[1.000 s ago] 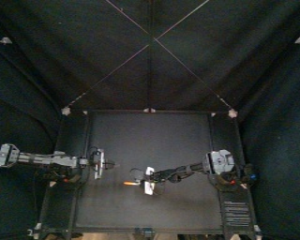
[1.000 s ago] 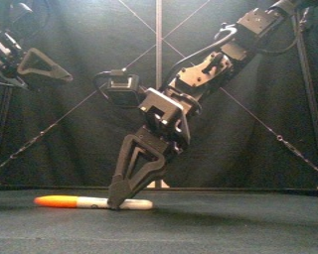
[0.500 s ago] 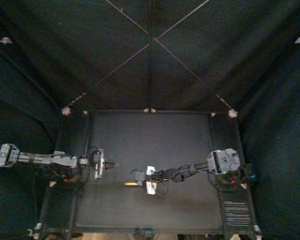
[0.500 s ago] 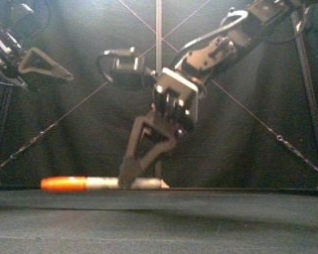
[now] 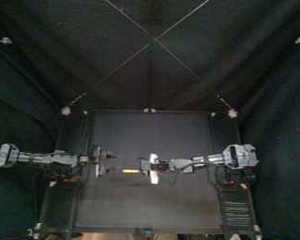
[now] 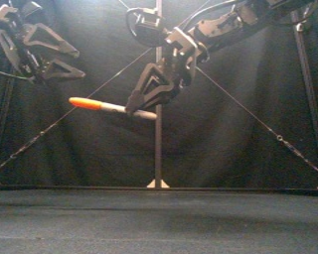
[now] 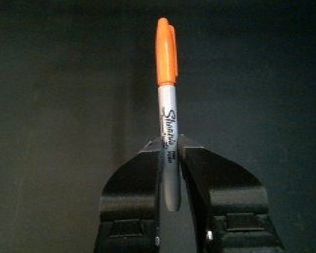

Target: Uncap the pen

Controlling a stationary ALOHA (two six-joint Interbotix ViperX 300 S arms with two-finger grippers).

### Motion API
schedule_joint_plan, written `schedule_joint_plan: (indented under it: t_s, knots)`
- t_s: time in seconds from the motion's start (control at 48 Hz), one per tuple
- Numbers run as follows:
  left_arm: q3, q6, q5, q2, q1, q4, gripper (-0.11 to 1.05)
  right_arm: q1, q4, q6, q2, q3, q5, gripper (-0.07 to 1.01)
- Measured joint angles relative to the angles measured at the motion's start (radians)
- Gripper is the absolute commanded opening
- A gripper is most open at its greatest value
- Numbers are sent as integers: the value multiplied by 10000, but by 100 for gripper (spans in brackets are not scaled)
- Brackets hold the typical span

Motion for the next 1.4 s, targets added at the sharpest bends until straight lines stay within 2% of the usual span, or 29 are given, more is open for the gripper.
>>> schedule_joint_plan:
  t_s: [0.167,0.375,0.521,0.833,1.0,1.125,1.396]
  knots:
    - [-15,-15,0,230,-31,0,93,-184,-261,-15,-199,0,-399,49]
    - [-215,-15,-31,1043,-46,-15,93,-276,-445,-46,-261,15,-1043,49]
    - [-414,-15,-31,1503,-61,-15,93,-322,-460,-46,-276,31,-1181,49]
    - [-430,-31,-31,1626,-61,-31,91,-353,-460,-46,-353,61,-1319,49]
    - [-430,-31,-31,1626,-46,-199,90,-353,-460,-46,-368,61,-1503,49]
    - [-430,-15,-31,1626,0,-276,84,-353,-460,-61,-368,92,-1565,49]
    - [-430,-15,-31,1626,77,-276,52,-430,-460,-46,-368,184,-1580,49]
